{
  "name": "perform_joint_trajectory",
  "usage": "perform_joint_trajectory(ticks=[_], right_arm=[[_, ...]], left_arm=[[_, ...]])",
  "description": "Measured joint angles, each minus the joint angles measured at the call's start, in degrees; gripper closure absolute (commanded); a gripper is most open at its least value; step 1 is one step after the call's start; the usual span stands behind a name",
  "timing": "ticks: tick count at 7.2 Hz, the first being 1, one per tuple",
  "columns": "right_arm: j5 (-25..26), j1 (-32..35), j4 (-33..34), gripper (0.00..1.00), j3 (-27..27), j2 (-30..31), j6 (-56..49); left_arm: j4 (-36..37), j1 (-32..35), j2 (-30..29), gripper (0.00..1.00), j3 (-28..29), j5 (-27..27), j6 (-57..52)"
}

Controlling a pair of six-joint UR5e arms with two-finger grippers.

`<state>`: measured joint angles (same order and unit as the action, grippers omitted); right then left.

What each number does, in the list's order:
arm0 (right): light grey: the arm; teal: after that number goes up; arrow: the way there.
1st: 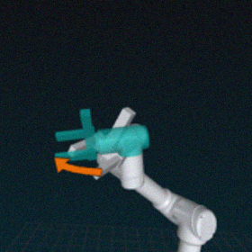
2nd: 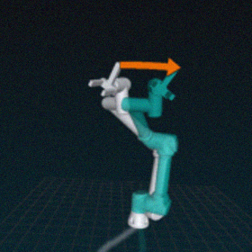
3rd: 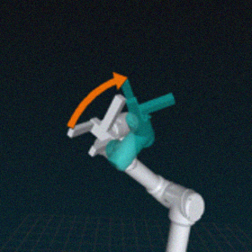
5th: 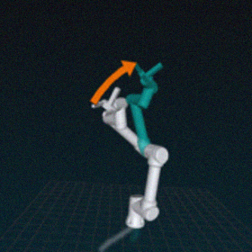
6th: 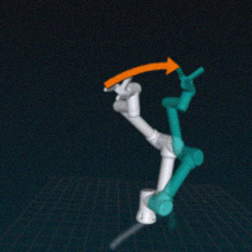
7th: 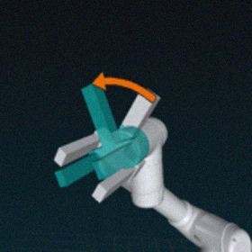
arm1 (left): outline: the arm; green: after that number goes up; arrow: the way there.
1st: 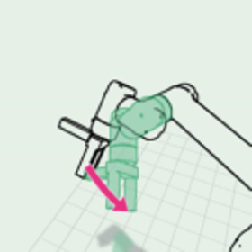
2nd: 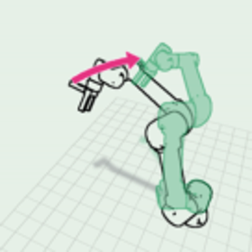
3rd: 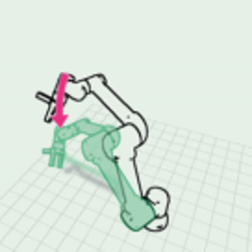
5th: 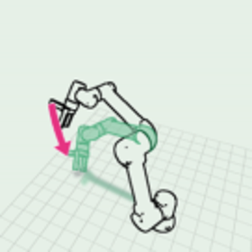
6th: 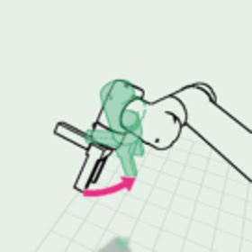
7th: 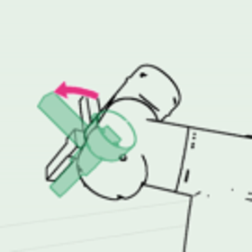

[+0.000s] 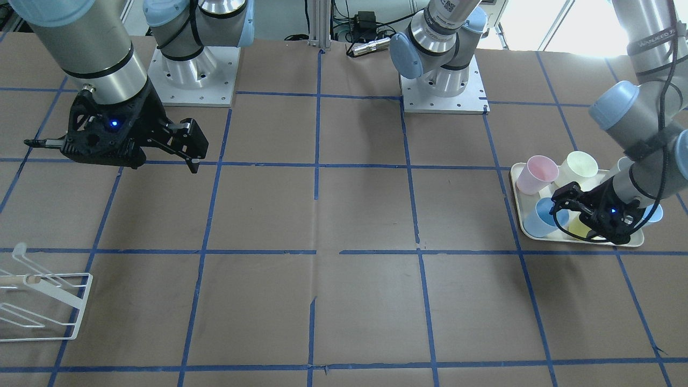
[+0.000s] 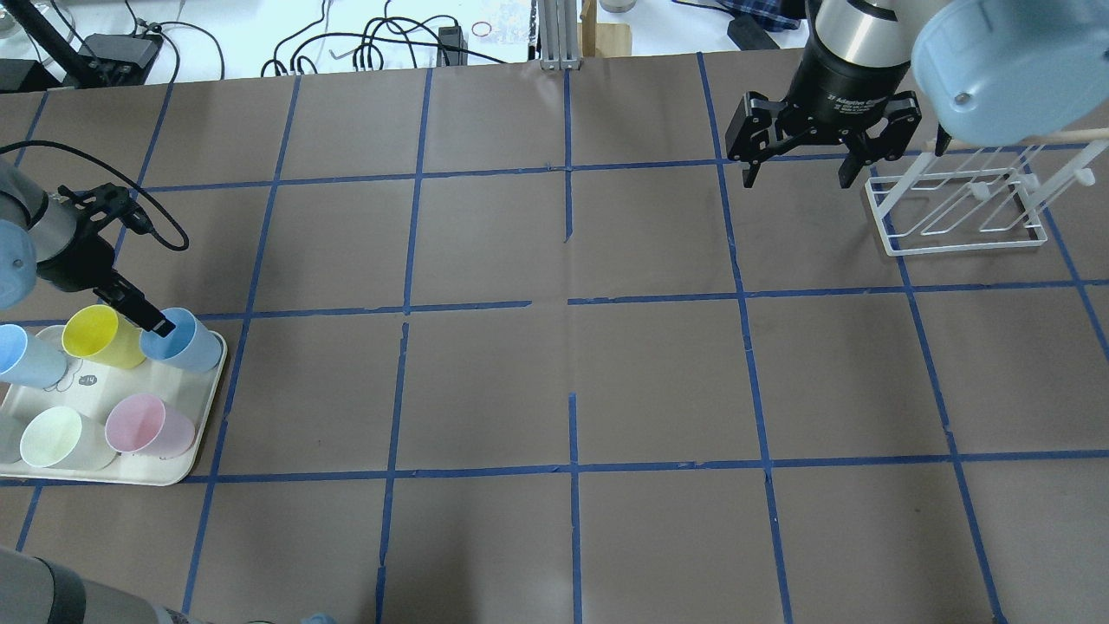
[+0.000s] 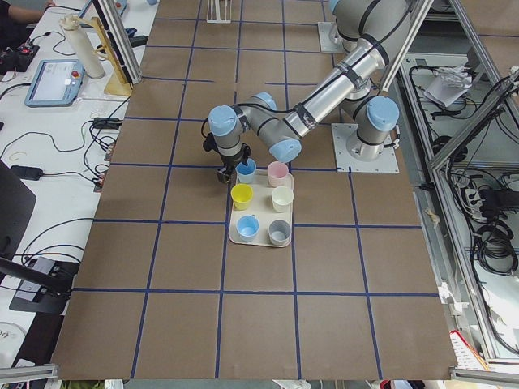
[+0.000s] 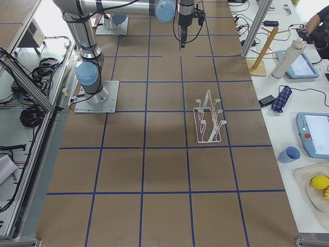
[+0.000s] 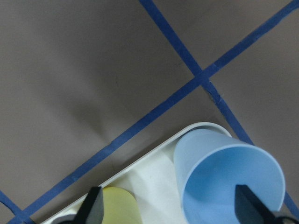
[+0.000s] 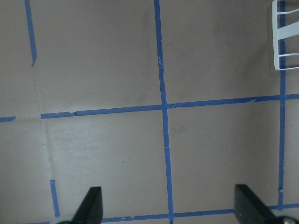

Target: Transfer IKEA cup to right arm and place on rack

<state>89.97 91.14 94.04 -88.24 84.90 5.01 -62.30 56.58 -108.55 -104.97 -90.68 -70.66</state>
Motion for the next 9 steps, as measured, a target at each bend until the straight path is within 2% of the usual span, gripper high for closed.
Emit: perform_joint_trajectory(ticks=[1, 2, 3, 7, 9], right_arm=[[0.04, 0.00, 0.00, 0.00, 0.00, 0.00, 0.00], [0.08, 0.00, 0.00, 0.00, 0.00, 0.00, 0.00], [0.09, 0.00, 0.00, 0.00, 0.00, -0.06, 0.00], [0.25, -0.06, -0.07, 0.00, 0.07, -0.01, 0.00], [0.29, -0.15, -0.09, 0.00, 0.08, 0.14, 0.00]], left_arm=[[0.43, 0.00, -0.16, 0.65, -0.48, -0.03, 0.37], [0.55, 0.00, -0.36, 0.95, -0.66, -0.11, 0.73], [0.56, 0.01, -0.50, 1.00, -0.72, -0.18, 0.93], [-1.60, 0.36, 0.85, 1.00, 1.35, -0.09, 2.04], [-13.28, 1.32, 1.30, 1.00, 11.16, 1.47, 2.77]])
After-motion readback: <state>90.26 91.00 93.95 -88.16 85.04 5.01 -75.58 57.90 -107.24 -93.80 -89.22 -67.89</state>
